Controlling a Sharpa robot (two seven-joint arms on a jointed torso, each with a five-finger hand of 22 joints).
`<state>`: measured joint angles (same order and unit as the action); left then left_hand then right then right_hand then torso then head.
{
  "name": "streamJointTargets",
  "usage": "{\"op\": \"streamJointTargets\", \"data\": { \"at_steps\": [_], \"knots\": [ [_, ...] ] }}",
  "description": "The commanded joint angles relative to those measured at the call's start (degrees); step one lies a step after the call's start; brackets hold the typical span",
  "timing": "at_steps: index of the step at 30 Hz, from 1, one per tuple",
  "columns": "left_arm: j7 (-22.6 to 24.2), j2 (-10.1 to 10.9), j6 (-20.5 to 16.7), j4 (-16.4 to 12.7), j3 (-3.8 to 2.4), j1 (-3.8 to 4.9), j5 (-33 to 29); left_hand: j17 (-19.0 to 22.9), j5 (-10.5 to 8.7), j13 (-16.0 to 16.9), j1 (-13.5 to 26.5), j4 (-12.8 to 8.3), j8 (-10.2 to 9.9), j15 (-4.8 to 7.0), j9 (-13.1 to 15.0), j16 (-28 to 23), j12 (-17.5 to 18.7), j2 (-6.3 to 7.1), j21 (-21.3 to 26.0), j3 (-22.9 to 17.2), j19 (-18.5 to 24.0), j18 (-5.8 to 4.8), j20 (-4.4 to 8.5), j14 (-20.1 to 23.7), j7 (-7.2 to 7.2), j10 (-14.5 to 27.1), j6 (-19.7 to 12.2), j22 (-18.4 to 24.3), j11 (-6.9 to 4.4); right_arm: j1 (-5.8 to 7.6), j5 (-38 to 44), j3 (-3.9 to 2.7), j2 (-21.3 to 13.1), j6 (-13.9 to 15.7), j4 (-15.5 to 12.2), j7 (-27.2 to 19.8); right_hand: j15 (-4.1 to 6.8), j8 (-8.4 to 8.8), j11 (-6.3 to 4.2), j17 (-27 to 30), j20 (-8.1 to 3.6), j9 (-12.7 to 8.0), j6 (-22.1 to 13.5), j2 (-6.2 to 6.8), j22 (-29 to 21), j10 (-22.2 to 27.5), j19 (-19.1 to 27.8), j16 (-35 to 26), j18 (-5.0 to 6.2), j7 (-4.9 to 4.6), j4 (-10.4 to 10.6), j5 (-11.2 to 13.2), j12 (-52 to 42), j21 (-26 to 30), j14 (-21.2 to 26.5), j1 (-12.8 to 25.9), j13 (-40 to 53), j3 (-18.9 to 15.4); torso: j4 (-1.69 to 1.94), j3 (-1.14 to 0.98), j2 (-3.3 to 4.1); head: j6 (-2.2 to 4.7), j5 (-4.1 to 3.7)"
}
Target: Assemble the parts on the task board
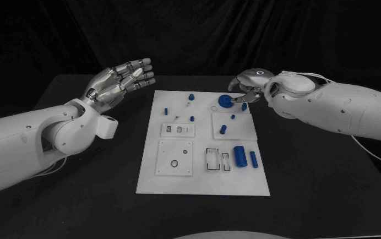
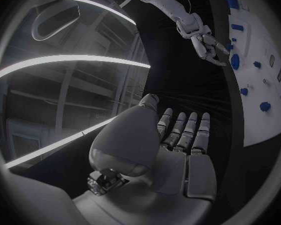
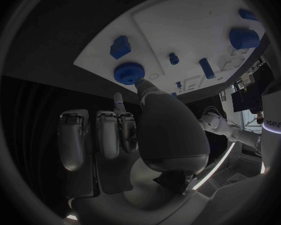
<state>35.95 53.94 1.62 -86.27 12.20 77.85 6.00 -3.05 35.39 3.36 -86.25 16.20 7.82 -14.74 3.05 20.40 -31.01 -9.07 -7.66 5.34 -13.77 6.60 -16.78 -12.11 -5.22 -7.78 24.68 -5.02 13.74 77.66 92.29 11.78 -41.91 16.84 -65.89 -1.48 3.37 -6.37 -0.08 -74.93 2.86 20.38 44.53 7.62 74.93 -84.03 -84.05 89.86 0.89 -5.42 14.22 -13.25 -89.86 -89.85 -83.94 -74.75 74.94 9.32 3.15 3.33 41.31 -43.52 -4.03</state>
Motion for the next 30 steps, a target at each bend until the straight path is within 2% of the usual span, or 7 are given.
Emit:
{"op": "streamJointTargets", "data": {
  "at_steps": [1,6,17,21,24,25,30],
  "knots": [
    [0.6,-0.2,0.9,0.0,-0.06,0.07,-0.1,-0.1,0.22,0.1,-0.4,0.1,0.3,-0.04,0.0,0.2,-0.3,-0.32,-0.2,-0.3,0.0,-0.82,0.08,-0.5,-0.07,-0.1,0.4,0.1,0.22,-0.27,0.1,-0.03,0.4,0.1,0.5,0.8,-0.33,0.03,0.43,-15.1,0.44,-0.4,0.1,0.45,15.1,-6.0,-6.0,0.1,-0.89,-0.09,-0.3,-0.4,-0.1,-0.2,-6.1,-0.9,15.1,0.0,0.03,-0.01,-0.09,-0.05,-0.41],
    [0.5,-0.3,1.1,0.1,-0.06,0.07,-0.1,0.0,0.23,0.0,-0.4,0.1,0.3,-0.06,0.0,0.2,-0.2,-0.35,-0.2,-0.3,0.0,-0.83,0.08,-0.5,-0.11,-0.1,0.3,0.1,0.24,-0.39,0.1,-0.03,0.8,0.4,1.0,0.3,-0.31,-0.04,0.38,-15.1,0.46,-0.6,0.3,0.38,15.1,-6.0,-6.0,0.1,-0.89,0.01,-0.5,-1.3,-0.1,-0.2,-6.1,-1.4,15.1,0.2,0.00,-0.01,-0.10,-0.12,-0.37],
    [0.4,-0.4,1.3,0.2,-0.06,0.06,-0.1,-0.1,0.26,0.0,-0.5,0.1,0.3,-0.09,0.0,0.3,-0.2,-0.38,-0.2,-0.4,0.0,-0.84,0.08,-0.6,-0.16,-0.1,0.3,0.1,0.26,-0.67,0.1,-0.04,2.0,0.0,2.2,0.1,-0.04,-1.25,0.02,-15.1,0.29,-0.4,2.6,0.27,15.1,-6.0,-6.0,0.1,-0.89,0.47,-0.4,-1.0,-0.1,-0.2,-6.1,-1.9,15.1,0.2,0.07,-0.03,-0.04,-0.11,-0.65],
    [0.4,-0.5,1.3,0.2,-0.06,0.06,-0.1,-0.1,0.26,0.0,-0.5,0.1,0.3,-0.09,0.0,0.3,-0.2,-0.38,-0.2,-0.4,0.0,-0.84,0.08,-0.6,-0.16,-0.1,0.3,0.1,0.26,-0.87,0.1,-0.04,2.4,-0.4,2.8,0.1,0.03,-1.65,-0.03,-15.1,0.22,-0.2,3.2,0.23,15.1,-6.0,-6.0,0.1,-0.89,0.48,-0.4,-1.2,-0.1,-0.2,-6.1,-2.0,15.1,0.2,0.02,-0.02,-0.04,-0.12,-0.51],
    [0.4,-0.5,1.3,0.2,-0.06,0.06,-0.1,0.0,0.28,0.0,-0.5,0.0,0.3,-0.11,0.0,0.3,-0.2,-0.41,-0.2,-0.5,0.0,-0.85,0.08,-0.6,-0.19,-0.1,0.3,0.1,0.27,-1.03,0.1,-0.04,2.7,-0.6,3.2,0.1,0.08,-1.92,-0.08,-15.1,0.15,0.0,3.6,0.48,15.1,-6.0,-6.0,0.1,-0.89,0.53,-0.1,-0.1,-0.1,-0.2,-6.1,-1.7,15.1,-0.2,0.04,-0.01,-0.01,-0.16,-0.42],
    [0.4,-0.5,1.3,0.2,-0.06,0.06,-0.1,0.0,0.28,0.0,-0.5,0.0,0.3,-0.11,0.0,0.3,-0.2,-0.41,-0.2,-0.5,0.0,-0.85,0.08,-0.6,-0.19,-0.1,0.3,0.1,0.27,-1.07,0.1,-0.04,2.8,-0.6,3.3,0.2,0.14,-2.03,-0.15,-15.1,0.10,0.1,3.6,0.83,15.1,-6.0,-6.0,0.1,-0.89,0.60,0.7,2.5,-0.1,-0.2,-6.1,-1.0,15.1,-0.7,0.01,-0.01,0.00,-0.17,-0.39],
    [0.4,-0.5,1.4,0.3,-0.06,0.06,-0.1,0.0,0.29,0.0,-0.5,0.0,0.3,-0.12,0.0,0.3,-0.2,-0.41,-0.2,-0.5,0.0,-0.85,0.08,-0.6,-0.20,-0.1,0.3,0.1,0.28,-1.35,0.1,-0.04,3.2,-1.0,3.8,0.2,0.18,-2.01,-0.17,-15.1,0.03,0.1,3.4,1.34,15.1,-6.0,-6.0,0.1,-0.89,0.62,1.6,4.0,-0.1,-0.2,-6.1,-0.7,15.1,-1.1,0.04,-0.01,-0.03,-0.21,-0.61]
  ]
}}
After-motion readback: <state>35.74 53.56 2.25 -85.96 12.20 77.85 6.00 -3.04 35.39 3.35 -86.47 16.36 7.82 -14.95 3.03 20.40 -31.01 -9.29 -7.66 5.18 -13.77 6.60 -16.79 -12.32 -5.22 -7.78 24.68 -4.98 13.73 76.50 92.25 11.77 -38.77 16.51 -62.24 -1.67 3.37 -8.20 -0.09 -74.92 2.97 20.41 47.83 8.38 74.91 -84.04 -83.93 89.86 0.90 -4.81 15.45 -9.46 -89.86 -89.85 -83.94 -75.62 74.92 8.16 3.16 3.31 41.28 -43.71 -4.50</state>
